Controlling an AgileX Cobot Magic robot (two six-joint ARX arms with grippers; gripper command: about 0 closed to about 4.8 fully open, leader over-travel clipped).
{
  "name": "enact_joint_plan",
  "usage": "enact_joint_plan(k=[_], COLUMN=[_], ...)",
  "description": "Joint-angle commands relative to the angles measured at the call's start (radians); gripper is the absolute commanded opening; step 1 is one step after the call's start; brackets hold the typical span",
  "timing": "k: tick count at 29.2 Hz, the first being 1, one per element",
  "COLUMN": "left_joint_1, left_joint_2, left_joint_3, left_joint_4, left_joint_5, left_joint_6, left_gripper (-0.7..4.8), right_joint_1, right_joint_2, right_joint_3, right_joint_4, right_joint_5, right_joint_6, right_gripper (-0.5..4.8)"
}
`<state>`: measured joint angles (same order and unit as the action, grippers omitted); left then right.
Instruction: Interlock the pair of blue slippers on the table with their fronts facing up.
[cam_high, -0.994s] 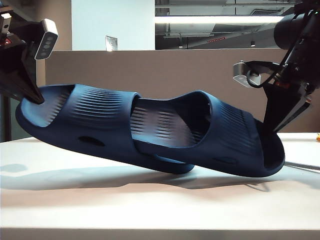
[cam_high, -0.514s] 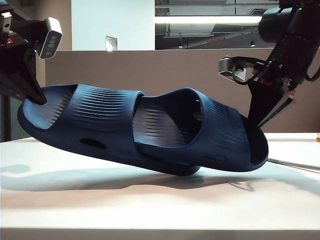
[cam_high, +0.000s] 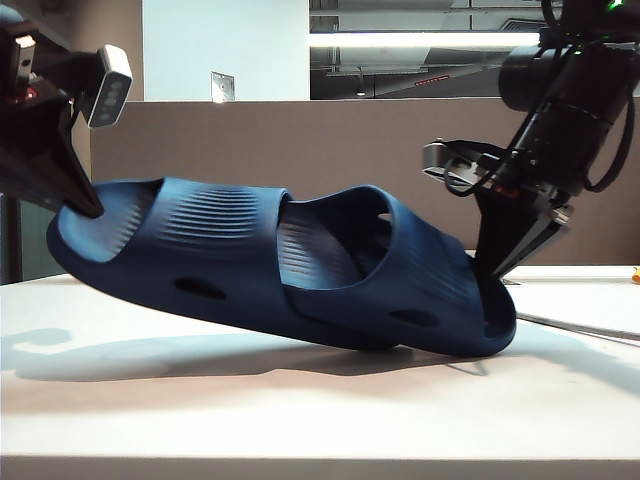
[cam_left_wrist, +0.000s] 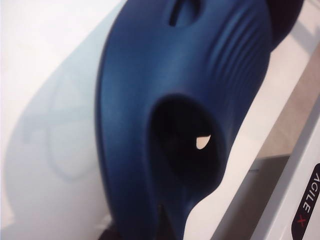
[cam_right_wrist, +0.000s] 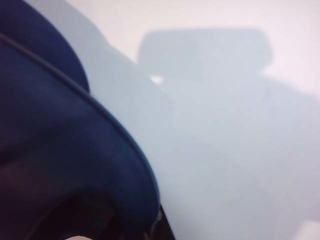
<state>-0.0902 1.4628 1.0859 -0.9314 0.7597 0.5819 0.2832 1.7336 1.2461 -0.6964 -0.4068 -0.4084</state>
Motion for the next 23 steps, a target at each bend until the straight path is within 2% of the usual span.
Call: enact_joint_plan(k=[1, 14, 23], left_joint_1=[-0.031, -0.045, -0.047], left_joint_2=[0.021, 0.034, 0.037], left_joint_3=[0.003, 0.003, 0.003], left_joint_4=[0.015, 0.098, 0.106], left_joint_5=[0.093, 0.102, 0.101], left_joint_6=[0.009, -0.041, -0.059], left_gripper=[-0.06, -0.06, -0.06], right_joint_1=[0.032, 0.038, 0.056], right_joint_2=[0.008, 0.010, 0.010], right_joint_3=[0.001, 0.001, 0.001], right_joint_4=[0.024, 0.032, 0.045], right_joint_5=[-0.092, -0.104, -0.120], right_joint_6=[0.016, 0.017, 0.023], right_gripper=[-0.01, -0.01, -0.01])
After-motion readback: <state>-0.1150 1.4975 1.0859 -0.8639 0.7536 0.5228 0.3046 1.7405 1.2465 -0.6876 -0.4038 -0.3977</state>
